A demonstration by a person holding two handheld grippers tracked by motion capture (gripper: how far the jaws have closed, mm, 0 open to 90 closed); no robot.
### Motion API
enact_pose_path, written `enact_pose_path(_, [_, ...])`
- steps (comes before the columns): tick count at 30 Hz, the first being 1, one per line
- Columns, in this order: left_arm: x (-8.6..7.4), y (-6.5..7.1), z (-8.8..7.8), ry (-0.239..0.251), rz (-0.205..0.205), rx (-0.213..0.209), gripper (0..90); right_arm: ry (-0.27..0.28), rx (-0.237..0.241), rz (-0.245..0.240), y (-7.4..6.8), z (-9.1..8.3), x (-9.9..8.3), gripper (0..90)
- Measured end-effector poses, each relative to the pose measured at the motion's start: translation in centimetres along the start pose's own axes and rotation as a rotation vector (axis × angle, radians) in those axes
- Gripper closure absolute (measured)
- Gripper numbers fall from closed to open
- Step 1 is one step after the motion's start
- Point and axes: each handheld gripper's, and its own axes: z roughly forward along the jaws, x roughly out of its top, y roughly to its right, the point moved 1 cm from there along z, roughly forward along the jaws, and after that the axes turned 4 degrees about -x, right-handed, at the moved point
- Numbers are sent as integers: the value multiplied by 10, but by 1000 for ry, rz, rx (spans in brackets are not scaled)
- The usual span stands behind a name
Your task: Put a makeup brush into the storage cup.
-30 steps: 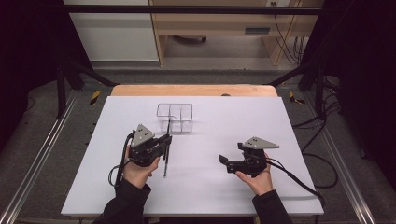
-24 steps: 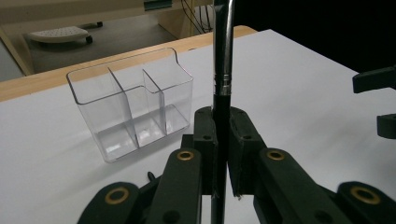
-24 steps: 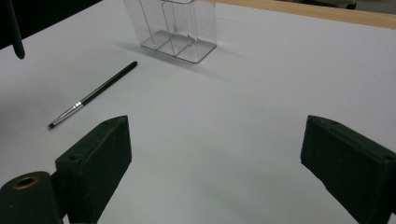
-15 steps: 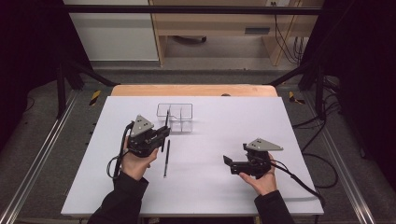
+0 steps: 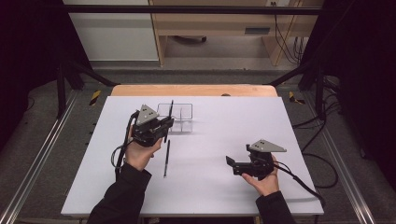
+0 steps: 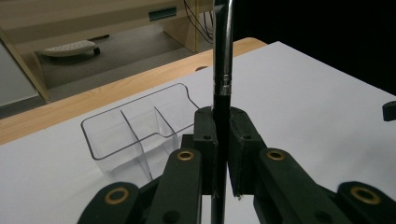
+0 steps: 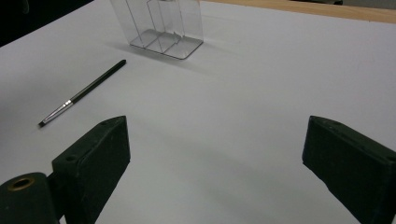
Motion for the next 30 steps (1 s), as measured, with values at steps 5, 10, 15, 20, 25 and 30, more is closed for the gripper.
enact_pose_path(5, [2, -2, 9, -3, -1, 4, 825, -7, -3, -2, 0, 1, -1, 78])
enact_pose_path(10, [7, -8, 15, 3, -10, 12, 825, -15, -10, -10, 0, 2, -2, 75])
enact_pose_path(15, [11, -11, 23, 6, -13, 16, 825, -18, -8, -7, -1, 3, -2, 75])
enact_pose_path(20, [15, -14, 33, 0, -9, 23, 825, -15, -10, -7, 0, 3, -1, 75])
enact_pose_path(25, [20, -19, 41, 2, -17, 32, 825, -10, -10, -8, 1, 2, -1, 75])
enact_pose_path(30, [25, -24, 48, 4, -10, 40, 825, -10, -10, -7, 1, 3, -1, 75])
